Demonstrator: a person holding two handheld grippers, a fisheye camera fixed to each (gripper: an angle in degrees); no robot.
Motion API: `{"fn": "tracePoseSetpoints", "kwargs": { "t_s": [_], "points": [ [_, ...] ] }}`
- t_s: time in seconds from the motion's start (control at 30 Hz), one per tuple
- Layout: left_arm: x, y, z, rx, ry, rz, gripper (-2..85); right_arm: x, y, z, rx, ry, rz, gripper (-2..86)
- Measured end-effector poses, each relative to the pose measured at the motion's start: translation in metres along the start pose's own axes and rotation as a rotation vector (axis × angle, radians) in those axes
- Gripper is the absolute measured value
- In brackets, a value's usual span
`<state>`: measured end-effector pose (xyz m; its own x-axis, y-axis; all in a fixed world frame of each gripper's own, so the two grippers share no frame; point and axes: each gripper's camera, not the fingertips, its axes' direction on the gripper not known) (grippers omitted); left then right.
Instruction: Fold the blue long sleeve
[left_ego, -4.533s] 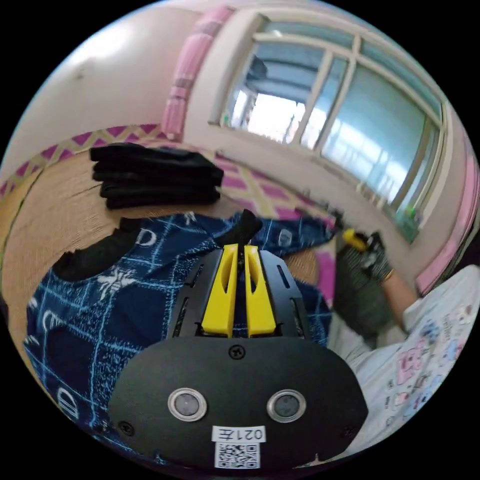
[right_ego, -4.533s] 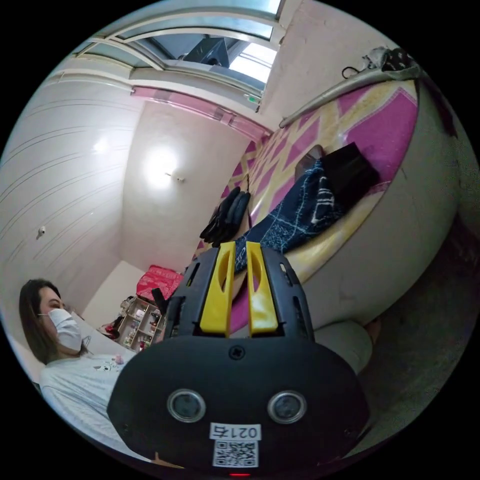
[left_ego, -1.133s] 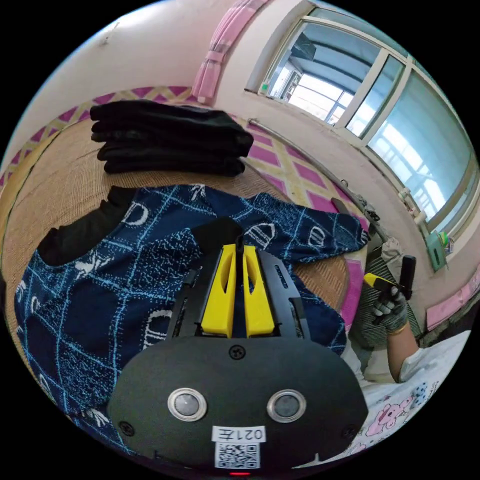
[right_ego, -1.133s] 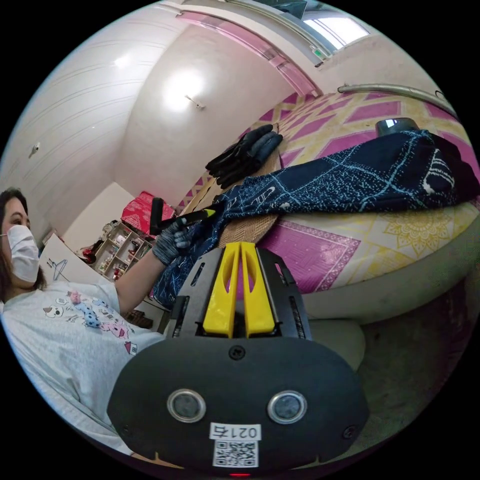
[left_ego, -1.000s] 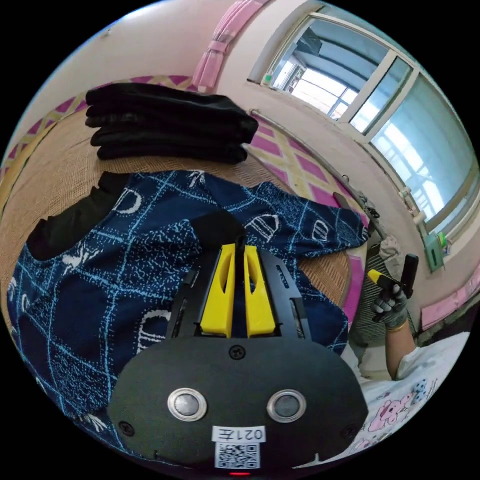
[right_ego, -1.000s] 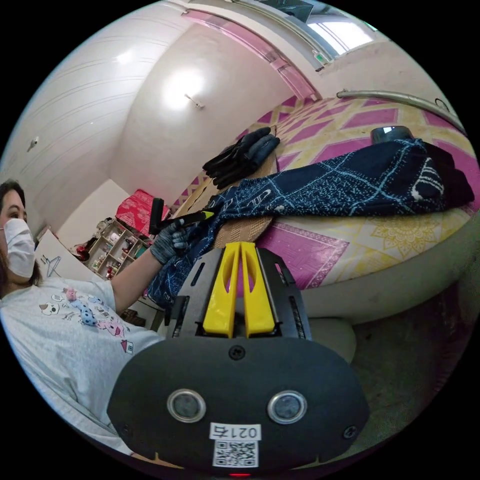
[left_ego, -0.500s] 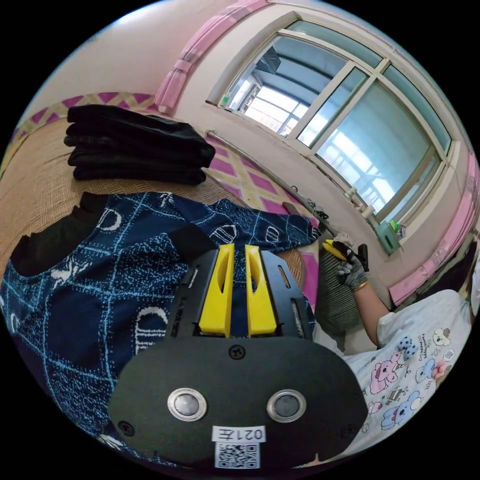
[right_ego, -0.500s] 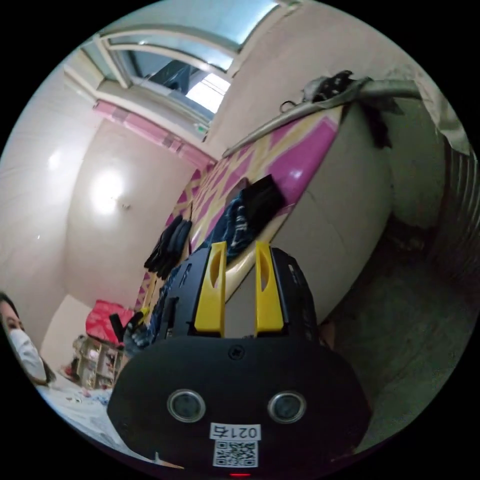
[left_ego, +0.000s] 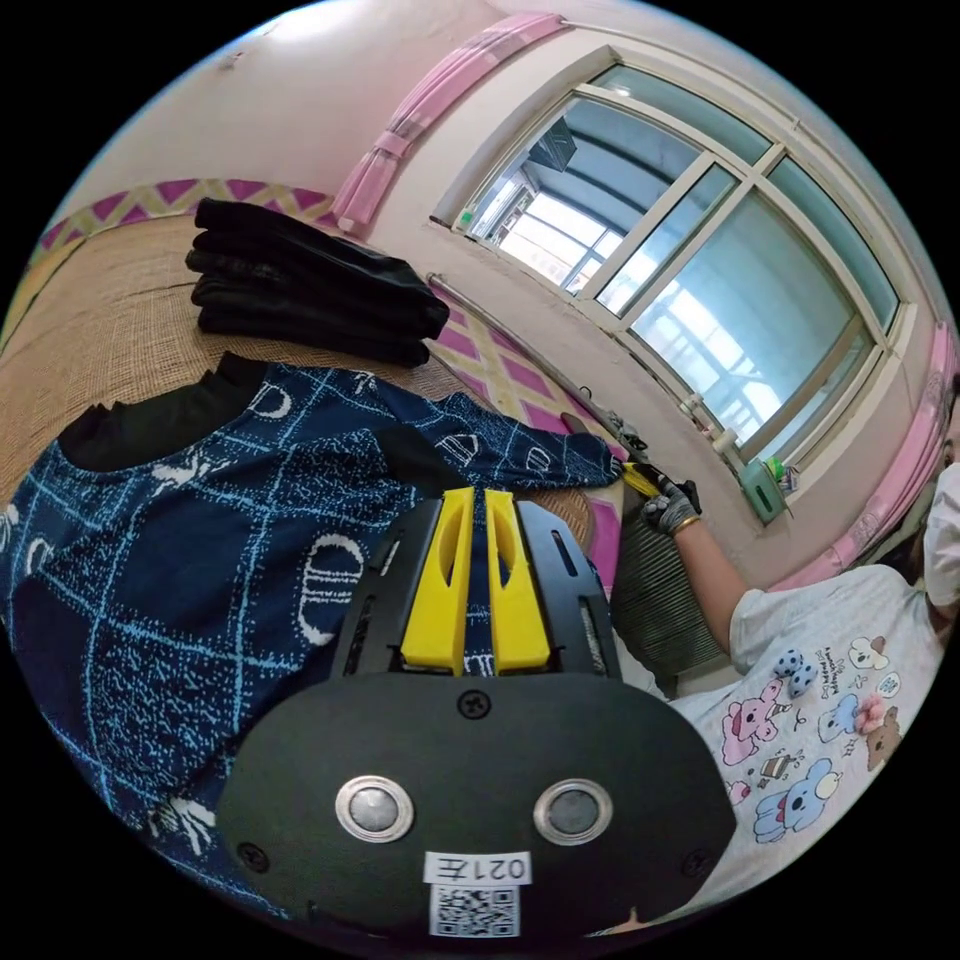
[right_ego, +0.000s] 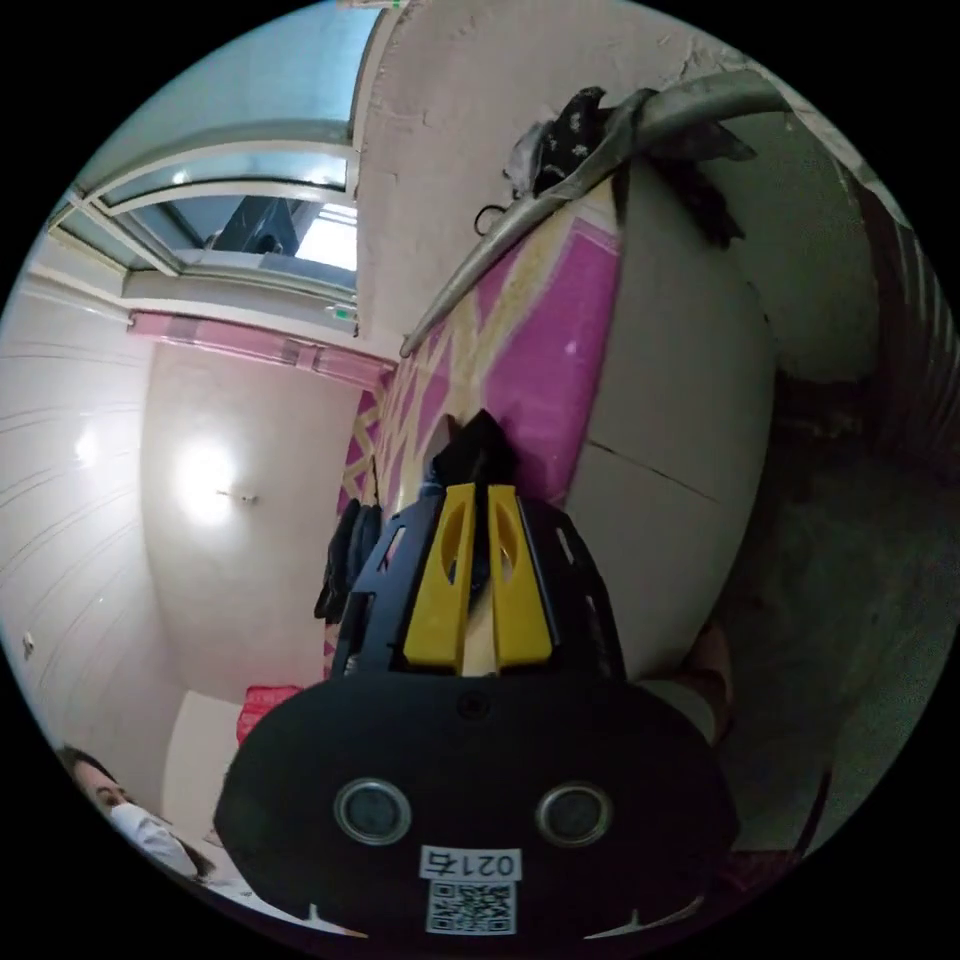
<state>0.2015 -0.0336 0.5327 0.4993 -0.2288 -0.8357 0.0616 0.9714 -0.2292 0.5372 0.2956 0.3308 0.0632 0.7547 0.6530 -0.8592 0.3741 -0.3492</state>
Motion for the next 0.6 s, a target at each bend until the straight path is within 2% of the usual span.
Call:
{"fn": "tracePoseSetpoints", "kwargs": {
  "t_s": [0.1, 0.23, 0.37, 0.47, 0.6],
  "points": [
    [-0.008, 0.008, -0.037, 0.027, 0.009, -0.015, -0.9, -0.073, 0.013, 0.006, 0.024, 0.014, -0.229, 1.2],
    [-0.019, 0.021, -0.097, 0.078, -0.006, -0.025, -1.0, -0.235, 0.079, 0.031, 0.009, -0.046, -0.71, 0.7],
    [-0.032, 0.036, -0.148, 0.114, -0.021, -0.047, -1.0, -0.375, 0.199, 0.096, -0.199, -0.245, -1.074, 0.5],
    [-0.042, 0.05, -0.19, 0.132, -0.04, -0.064, -1.0, -0.437, 0.302, 0.156, -0.376, -0.342, -1.246, 0.5],
    [-0.057, 0.074, -0.253, 0.165, -0.086, -0.102, -1.0, -0.465, 0.423, 0.235, -0.57, -0.393, -1.336, 0.5]
  ]
}}
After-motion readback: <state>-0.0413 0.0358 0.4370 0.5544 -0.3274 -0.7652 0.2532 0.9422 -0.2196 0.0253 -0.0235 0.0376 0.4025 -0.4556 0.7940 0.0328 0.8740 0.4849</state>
